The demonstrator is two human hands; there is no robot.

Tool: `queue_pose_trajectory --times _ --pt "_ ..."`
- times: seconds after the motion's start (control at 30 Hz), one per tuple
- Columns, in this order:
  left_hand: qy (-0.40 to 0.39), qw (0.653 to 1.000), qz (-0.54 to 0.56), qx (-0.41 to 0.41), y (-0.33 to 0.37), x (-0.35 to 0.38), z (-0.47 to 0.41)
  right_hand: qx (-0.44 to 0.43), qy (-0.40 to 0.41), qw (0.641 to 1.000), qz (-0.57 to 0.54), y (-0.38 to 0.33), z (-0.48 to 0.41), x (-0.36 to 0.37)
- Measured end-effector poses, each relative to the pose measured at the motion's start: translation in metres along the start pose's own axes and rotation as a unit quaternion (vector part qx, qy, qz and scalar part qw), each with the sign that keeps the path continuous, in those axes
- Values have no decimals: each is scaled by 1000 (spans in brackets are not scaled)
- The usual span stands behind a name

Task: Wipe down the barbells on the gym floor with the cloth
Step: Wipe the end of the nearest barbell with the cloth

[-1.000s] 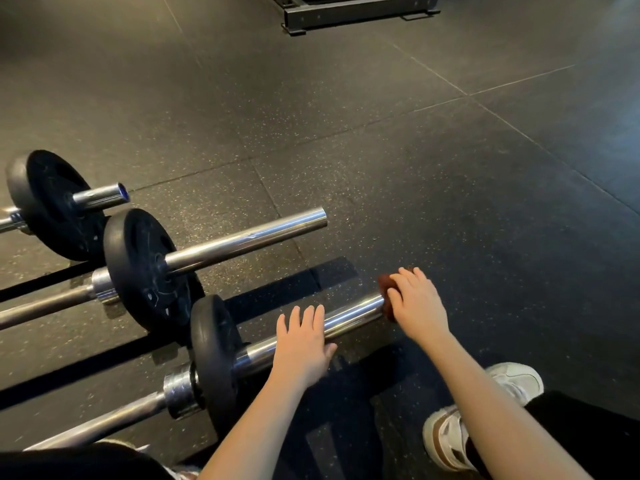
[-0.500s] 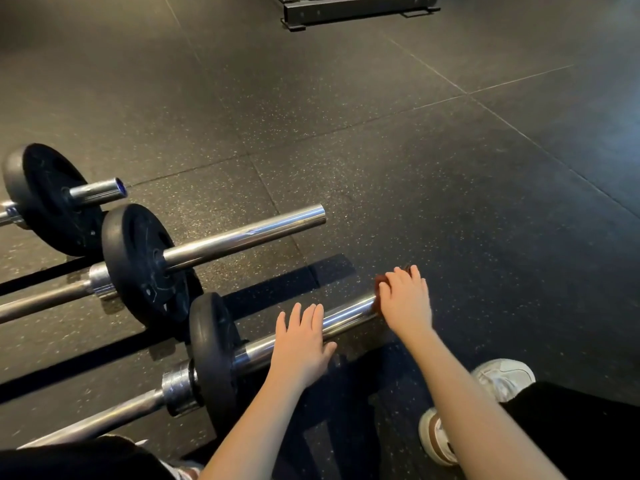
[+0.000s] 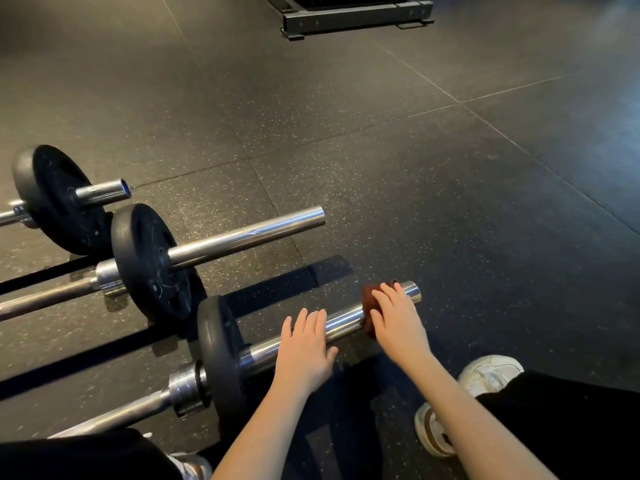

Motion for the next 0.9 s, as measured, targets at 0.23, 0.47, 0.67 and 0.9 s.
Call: queue_pose_trajectory --times 0.23,0.47,0.67,0.9 --pt "-8 1000 2 16 5 4 16 85 9 996 18 17 -11 -14" --pt "-49 998 -6 31 10 3 23 27 5 999 44 31 3 -16" --pt "-85 995 -39 36 11 -3 34 53 11 999 2 0 22 6" --pt "-80 983 -158 47 -8 -26 58 49 -2 999 10 15 19 -7"
Point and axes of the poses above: each hand's wrist, its own z-axis away from the middle knuckle, its own x-axis out of the palm, y = z × x, the point moved 2 cm from there along -z, towards the middle knuckle, and after that the axes turned 2 degrees about z, right-handed, at the moved point
